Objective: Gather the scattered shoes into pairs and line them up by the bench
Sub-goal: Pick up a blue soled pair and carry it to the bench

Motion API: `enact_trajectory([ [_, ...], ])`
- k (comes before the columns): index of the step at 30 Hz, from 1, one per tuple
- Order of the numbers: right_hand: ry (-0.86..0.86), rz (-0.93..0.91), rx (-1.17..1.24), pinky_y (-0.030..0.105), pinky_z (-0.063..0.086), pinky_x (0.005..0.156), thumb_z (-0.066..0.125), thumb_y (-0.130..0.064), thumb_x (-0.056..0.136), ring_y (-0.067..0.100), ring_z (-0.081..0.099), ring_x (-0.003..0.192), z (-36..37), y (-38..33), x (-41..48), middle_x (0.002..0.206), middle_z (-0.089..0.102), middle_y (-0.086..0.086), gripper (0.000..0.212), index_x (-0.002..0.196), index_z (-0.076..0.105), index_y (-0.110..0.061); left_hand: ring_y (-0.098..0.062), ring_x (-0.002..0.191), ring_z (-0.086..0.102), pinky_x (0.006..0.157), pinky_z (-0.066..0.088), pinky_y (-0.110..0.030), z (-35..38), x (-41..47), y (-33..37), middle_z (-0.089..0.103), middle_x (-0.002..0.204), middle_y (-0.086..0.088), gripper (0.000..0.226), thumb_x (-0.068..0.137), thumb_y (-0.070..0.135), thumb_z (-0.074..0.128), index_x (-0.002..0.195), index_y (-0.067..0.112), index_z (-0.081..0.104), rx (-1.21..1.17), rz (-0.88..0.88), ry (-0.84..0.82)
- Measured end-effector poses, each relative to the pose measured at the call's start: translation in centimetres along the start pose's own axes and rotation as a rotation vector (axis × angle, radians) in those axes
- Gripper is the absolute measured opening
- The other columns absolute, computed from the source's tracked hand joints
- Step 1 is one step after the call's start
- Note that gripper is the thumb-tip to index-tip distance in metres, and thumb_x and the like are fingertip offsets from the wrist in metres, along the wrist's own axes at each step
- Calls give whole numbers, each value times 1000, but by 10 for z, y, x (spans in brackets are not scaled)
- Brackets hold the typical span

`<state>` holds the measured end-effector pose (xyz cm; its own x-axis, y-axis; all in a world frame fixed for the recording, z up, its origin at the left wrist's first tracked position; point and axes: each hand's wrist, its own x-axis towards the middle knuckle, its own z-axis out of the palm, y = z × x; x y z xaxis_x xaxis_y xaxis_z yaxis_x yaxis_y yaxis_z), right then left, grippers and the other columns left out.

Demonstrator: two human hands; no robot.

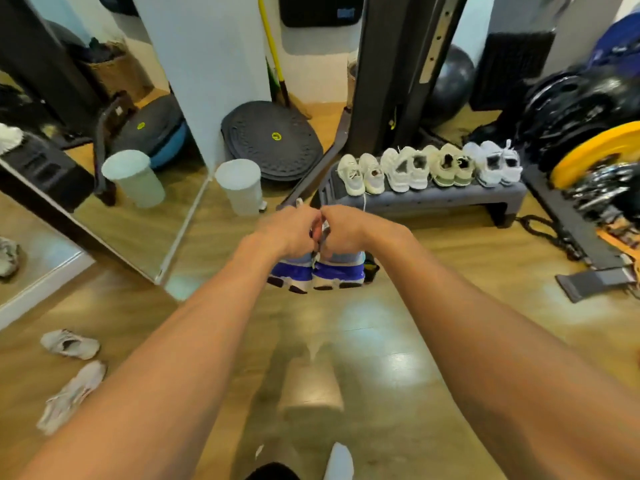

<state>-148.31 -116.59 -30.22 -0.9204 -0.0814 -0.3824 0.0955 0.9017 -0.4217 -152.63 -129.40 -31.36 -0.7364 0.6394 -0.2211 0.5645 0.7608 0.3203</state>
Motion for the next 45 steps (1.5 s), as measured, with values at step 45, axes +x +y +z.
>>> enact_trajectory([
  [45,-123,186,-98,37,44,67,52,-12,87,29,41,116,23,687,139,119,50,13,40,125,37,-13,-25,97,57,66,41,-31,402,510,306,63,102,-4,25,88,21,58,112,24,63,48,-4,-157],
])
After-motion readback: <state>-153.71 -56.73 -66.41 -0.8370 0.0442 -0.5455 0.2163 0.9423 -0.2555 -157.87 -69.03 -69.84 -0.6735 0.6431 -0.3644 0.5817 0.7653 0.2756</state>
